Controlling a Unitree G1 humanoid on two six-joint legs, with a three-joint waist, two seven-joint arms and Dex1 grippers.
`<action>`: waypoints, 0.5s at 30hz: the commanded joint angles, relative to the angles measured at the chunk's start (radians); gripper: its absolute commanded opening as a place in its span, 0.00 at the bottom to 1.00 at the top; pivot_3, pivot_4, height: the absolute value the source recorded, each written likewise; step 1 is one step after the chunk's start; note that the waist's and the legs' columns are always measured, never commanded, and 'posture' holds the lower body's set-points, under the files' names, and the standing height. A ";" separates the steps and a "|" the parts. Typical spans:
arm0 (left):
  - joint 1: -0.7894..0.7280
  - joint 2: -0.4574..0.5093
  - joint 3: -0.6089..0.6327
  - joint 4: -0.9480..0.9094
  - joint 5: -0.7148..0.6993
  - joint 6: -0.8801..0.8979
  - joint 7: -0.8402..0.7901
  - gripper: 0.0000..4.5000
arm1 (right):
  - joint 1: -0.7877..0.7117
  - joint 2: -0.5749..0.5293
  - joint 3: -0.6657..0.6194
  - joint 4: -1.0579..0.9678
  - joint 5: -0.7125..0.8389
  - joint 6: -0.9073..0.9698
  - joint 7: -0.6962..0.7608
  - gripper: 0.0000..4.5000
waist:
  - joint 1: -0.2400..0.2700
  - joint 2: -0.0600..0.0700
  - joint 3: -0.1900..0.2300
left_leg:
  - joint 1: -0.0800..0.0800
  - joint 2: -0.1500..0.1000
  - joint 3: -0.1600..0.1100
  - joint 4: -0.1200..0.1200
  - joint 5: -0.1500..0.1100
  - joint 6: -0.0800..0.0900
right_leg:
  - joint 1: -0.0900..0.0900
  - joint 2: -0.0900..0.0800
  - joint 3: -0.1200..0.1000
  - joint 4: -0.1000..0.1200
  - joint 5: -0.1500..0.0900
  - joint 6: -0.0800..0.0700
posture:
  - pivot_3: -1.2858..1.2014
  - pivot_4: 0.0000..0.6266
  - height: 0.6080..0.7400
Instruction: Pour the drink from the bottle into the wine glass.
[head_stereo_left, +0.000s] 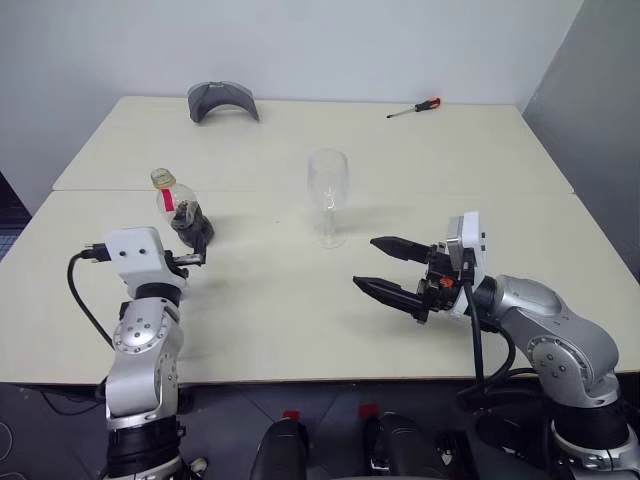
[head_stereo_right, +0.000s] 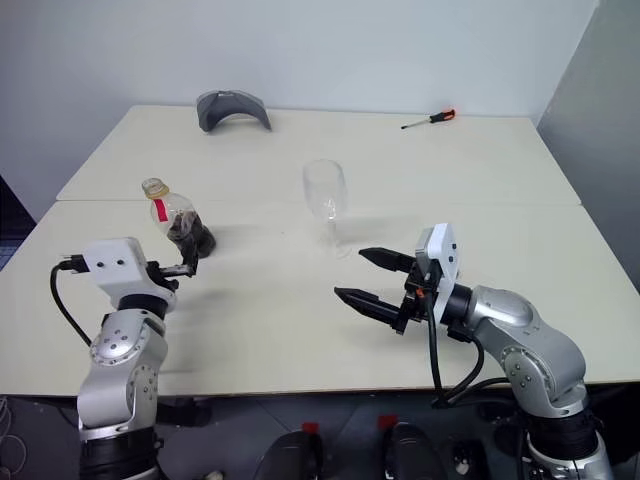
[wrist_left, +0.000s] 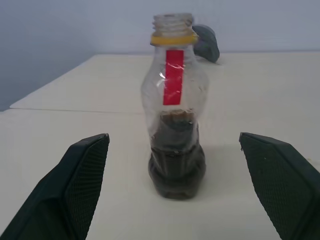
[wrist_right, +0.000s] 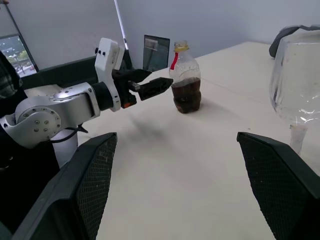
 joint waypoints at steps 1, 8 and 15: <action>-0.036 0.021 0.022 0.023 -0.018 -0.031 -0.034 1.00 | -0.019 0.009 -0.005 -0.039 0.032 -0.002 -0.020 0.91 | 0.000 0.000 0.000 | 0.000 0.000 0.000 0.000 0.000 0.000 | 0.000 0.000 0.000 0.000 0.000 0.000 | 0.52 0.24 1.00; -0.077 0.033 -0.004 0.110 -0.059 -0.008 -0.129 1.00 | -0.013 0.025 0.016 -0.067 0.048 0.012 -0.060 0.91 | -0.001 0.000 0.000 | 0.000 0.000 0.000 0.000 0.000 0.000 | 0.000 0.000 0.000 0.001 0.000 0.000 | 0.52 0.24 1.00; -0.132 0.072 0.021 0.197 -0.047 -0.055 -0.137 1.00 | 0.004 0.024 0.024 -0.082 0.059 0.016 -0.075 0.91 | -0.001 0.000 0.000 | 0.000 0.000 0.000 0.000 0.000 0.000 | 0.000 0.000 0.000 0.001 0.000 0.000 | 0.52 0.24 1.00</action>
